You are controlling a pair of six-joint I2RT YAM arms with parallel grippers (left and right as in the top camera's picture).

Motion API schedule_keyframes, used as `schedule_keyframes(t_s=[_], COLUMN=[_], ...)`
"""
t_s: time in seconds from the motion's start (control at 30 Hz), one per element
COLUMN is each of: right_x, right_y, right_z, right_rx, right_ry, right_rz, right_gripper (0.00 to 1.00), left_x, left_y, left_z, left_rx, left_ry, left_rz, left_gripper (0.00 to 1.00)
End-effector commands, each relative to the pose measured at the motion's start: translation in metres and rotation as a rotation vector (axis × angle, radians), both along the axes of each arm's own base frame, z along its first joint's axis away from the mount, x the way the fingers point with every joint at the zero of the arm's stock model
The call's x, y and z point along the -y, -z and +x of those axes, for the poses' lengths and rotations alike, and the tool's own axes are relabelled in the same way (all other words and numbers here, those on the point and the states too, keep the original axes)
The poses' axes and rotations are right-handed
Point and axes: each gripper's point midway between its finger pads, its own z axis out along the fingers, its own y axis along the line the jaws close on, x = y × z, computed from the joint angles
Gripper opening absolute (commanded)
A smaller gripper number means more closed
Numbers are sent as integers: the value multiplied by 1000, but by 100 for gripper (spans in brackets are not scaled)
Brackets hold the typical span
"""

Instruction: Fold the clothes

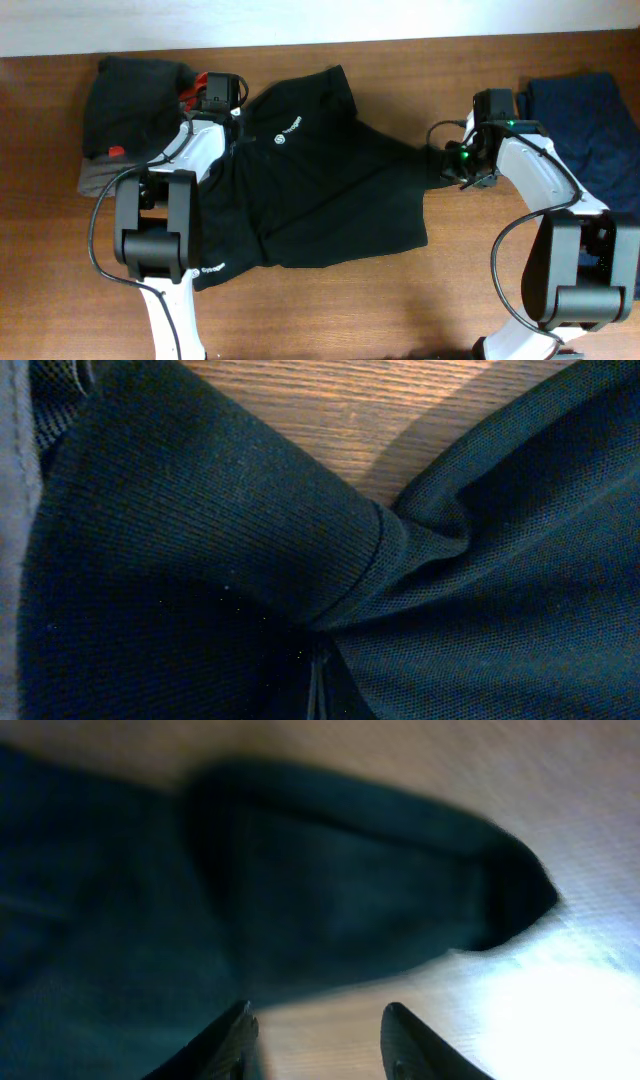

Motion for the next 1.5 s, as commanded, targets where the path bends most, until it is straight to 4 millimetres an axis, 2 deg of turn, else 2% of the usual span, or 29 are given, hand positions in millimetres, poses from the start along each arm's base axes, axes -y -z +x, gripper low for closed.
schedule_keyframes(t_s=[0.0,0.07,0.17,0.27,0.33,0.4,0.43,0.5,0.53,0.6,0.63,0.7,0.77,0.8,0.83,0.87,0.9,0.93,1.0,1.07,1.13,1.17,1.2,1.27,1.37,1.47], right_x=[-23,-26,-31,-33,-35,-36,-36,-42,-47,-61,-66,-71,-76,-78,-78,-78,-74,-66,-54,-33,-6,-1,2,3,4,3], right_y=[-7,1,16,20,19,15,15,18,20,37,45,55,66,67,68,67,65,61,52,29,-5,-14,-29,-45,-60,-67], right_z=[11,8,-21,-64,-88,-109,-119,-130,-133,-140,-140,-137,-135,-135,-135,-136,-137,-138,-139,-143,-155,-160,-169,-181,-198,-216], right_rx=[51,24,-107,-269,-363,-450,-491,-525,-530,-522,-506,-480,-452,-447,-448,-450,-450,-452,-452,-448,-440,-433,-420,-407,-410,-460], right_ry=[-38,-40,-47,-108,-121,-126,-128,-138,-146,-162,-156,-140,-113,-119,-121,-121,-123,-118,-109,-93,-18,2,39,77,118,131], right_rz=[117,119,126,129,138,147,151,164,177,191,185,181,179,178,177,175,157,120,55,-65,-209,-232,-248,-243,-238,-229], right_gripper=[46,46,46,47,46,46,48,50,50,53,53,54,54,53,47,36,22,13,4,4,4,4,4,4,4,4], left_x=[6,6,5,6,11,15,17,17,18,21,22,21,19,18,17,16,15,13,11,10,8,8,7,7,7,7], left_y=[25,26,28,29,21,3,-19,-43,-64,-99,-121,-146,-179,-188,-200,-209,-224,-235,-250,-265,-283,-287,-292,-295,-294,-293], left_z=[-9,-10,-13,-16,-13,-9,-4,1,3,3,0,-5,-19,-23,-31,-37,-47,-56,-69,-79,-90,-93,-96,-97,-98,-100], left_rx=[-61,-69,-81,-97,-87,-66,-38,-6,15,47,63,81,107,114,120,126,136,141,151,170,197,206,215,222,214,207], left_ry=[6,6,6,27,92,124,125,125,128,138,141,141,145,145,147,148,155,157,163,174,174,174,174,174,174,174], left_rz=[-8,-7,-5,0,3,-2,-7,-10,-15,-33,-38,-39,-38,-38,-37,-37,-33,-31,-27,-21,-23,-23,-24,-25,-24,-24], left_gripper=[0,0,0,0,1,4,10,21,27,33,35,36,37,38,42,43,45,46,46,48,50,50,51,51,51,52])
